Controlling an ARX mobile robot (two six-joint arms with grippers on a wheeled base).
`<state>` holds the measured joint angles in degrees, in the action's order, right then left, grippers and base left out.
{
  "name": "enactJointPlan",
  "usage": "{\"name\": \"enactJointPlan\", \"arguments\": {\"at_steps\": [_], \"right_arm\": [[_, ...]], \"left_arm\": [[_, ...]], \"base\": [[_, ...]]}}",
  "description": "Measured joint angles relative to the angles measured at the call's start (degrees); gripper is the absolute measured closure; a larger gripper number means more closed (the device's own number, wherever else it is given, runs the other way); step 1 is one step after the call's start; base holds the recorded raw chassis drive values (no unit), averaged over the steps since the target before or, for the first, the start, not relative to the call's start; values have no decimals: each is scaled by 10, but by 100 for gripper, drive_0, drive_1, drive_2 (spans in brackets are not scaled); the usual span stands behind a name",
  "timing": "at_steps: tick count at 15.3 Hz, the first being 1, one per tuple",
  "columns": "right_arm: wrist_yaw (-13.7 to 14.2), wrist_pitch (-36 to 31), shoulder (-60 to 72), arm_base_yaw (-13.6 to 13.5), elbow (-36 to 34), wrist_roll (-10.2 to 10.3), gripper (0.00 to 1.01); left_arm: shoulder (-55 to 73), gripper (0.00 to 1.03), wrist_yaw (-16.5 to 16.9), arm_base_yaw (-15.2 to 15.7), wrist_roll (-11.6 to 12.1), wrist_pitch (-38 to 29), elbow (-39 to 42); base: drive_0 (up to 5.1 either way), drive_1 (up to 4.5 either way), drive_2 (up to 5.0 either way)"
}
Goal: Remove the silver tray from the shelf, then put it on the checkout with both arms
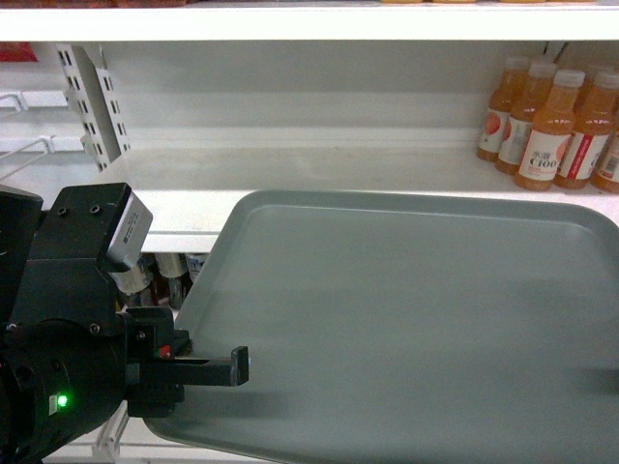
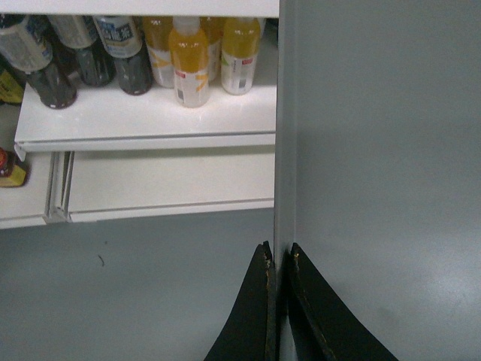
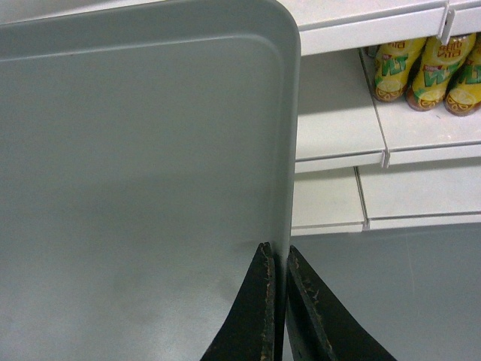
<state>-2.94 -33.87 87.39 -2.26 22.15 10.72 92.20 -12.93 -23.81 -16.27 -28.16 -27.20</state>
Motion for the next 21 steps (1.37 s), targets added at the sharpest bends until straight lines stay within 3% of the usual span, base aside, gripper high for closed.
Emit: {"name": "enactJointPlan", "arguments": {"at_steps": [21], "right_arm": [[-1, 0, 0, 0, 0, 0, 98]], "left_arm": [[0, 100, -1, 0, 0, 0, 0]], "base": [[6, -424, 436]]}}
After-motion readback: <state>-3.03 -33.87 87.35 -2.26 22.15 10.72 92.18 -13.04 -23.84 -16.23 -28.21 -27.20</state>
